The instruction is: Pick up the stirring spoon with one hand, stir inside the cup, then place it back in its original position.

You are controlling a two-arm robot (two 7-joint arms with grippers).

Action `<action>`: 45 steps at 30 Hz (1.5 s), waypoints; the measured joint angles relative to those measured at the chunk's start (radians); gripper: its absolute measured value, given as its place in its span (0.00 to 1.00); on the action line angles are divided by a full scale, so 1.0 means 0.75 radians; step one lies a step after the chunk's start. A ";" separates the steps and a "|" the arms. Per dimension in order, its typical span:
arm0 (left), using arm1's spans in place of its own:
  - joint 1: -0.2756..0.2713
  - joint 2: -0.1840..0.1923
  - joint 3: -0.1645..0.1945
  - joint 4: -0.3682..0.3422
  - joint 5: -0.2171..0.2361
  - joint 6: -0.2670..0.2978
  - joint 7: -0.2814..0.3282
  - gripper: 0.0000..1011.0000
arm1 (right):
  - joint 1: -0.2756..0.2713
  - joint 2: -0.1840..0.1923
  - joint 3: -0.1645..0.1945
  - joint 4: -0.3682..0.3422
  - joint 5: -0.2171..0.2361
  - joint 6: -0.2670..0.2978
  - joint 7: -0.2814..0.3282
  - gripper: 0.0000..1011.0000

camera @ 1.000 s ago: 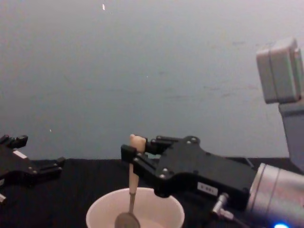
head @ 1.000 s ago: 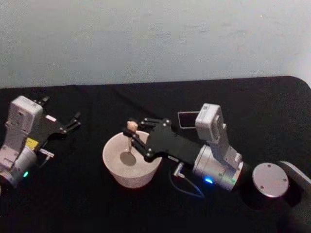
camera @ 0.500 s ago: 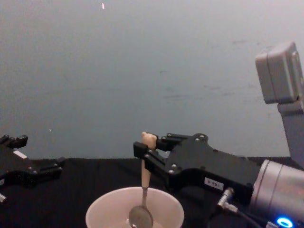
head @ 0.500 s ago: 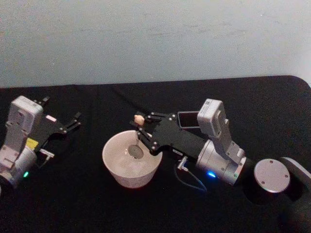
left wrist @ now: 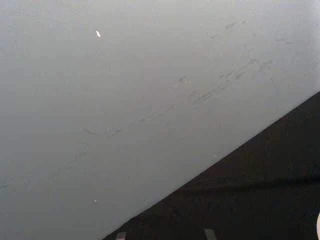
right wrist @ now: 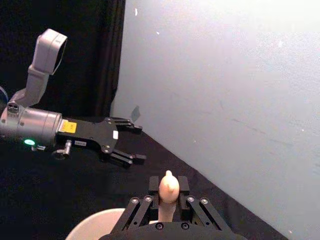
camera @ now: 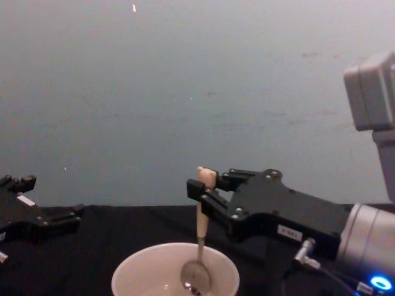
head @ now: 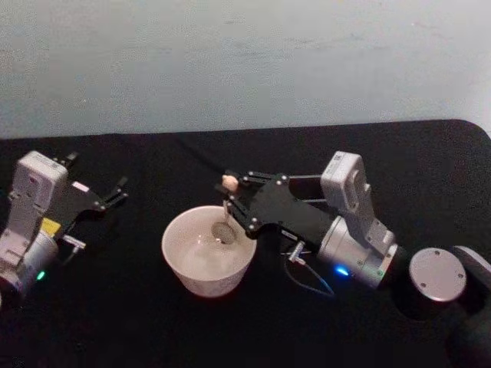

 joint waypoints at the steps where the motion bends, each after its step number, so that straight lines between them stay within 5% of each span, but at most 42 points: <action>1: 0.000 0.000 0.000 0.000 0.000 0.000 0.000 0.99 | -0.002 0.003 0.003 -0.002 0.000 0.000 0.000 0.21; 12: 0.000 0.000 0.000 0.000 0.000 0.000 0.000 0.99 | -0.071 0.065 0.021 -0.095 0.047 0.027 0.039 0.21; 22: 0.000 0.000 0.000 0.000 0.000 0.000 0.000 0.99 | -0.120 0.093 -0.019 -0.173 0.094 0.055 0.091 0.21; 33: 0.000 0.000 0.000 0.000 0.000 0.000 0.000 0.99 | -0.050 0.013 -0.061 -0.093 0.065 0.043 0.052 0.21; 45: 0.000 0.000 0.000 0.000 0.000 0.000 0.000 0.99 | 0.018 -0.042 -0.026 0.022 0.012 0.026 -0.025 0.21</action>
